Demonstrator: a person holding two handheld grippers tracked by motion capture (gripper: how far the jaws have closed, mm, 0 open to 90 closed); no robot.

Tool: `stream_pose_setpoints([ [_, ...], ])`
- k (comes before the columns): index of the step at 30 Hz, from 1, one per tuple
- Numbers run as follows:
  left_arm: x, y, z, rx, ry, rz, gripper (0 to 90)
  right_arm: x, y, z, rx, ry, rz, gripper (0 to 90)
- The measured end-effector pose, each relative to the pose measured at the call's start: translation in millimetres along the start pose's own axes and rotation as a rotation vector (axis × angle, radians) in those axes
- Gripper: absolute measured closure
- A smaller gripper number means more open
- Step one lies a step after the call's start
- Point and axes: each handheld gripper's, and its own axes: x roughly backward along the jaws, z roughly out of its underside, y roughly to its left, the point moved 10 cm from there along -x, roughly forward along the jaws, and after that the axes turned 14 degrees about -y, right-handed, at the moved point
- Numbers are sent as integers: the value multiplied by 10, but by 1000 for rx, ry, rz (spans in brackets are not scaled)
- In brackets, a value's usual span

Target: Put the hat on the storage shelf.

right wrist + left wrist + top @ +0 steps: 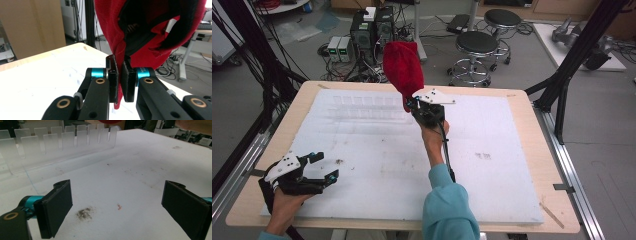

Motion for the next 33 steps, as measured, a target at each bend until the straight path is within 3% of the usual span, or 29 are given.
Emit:
stream_pose_setpoints([
  [6, 1, -9, 27, 8, 0, 0, 101, -56, -61, 111, -18, 10, 18, 858],
  [12, 8, -8, 52, 16, 2, -2, 100, -95, -87, 153, -57, -13, 25, 858],
  [25, 8, 3, 83, 17, 8, -6, 101, -88, -101, 157, -99, -11, 51, 858],
  [30, 9, 5, 85, 13, 11, -6, 101, -92, -85, 155, -92, -7, 53, 858],
  [33, 10, 2, 85, 14, 10, -5, 100, -98, -76, 162, -115, -8, 51, 858],
])
